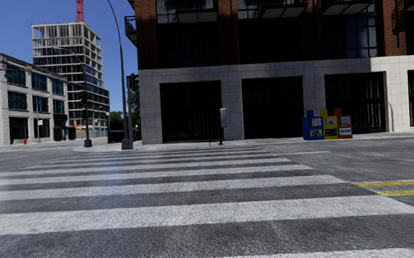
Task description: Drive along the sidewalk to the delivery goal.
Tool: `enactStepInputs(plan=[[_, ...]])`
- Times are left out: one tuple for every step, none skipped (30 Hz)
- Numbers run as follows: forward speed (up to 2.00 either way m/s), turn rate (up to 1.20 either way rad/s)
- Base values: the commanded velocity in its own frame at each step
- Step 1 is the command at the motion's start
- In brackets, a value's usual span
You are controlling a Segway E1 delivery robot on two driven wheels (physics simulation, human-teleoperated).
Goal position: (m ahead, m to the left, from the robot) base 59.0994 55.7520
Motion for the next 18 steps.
enactStepInputs(plan=[[1.96,0.0],[1.96,0.05],[1.96,0.13],[1.96,0.13],[1.96,0.19],[1.96,0.2],[1.96,0.21],[1.96,0.21],[1.96,0.21],[1.96,0.21],[1.96,0.21],[1.96,0.21],[1.96,0.21],[1.96,0.21],[1.96,0.21],[1.96,0.21],[1.96,0.18],[1.96,0.11]])
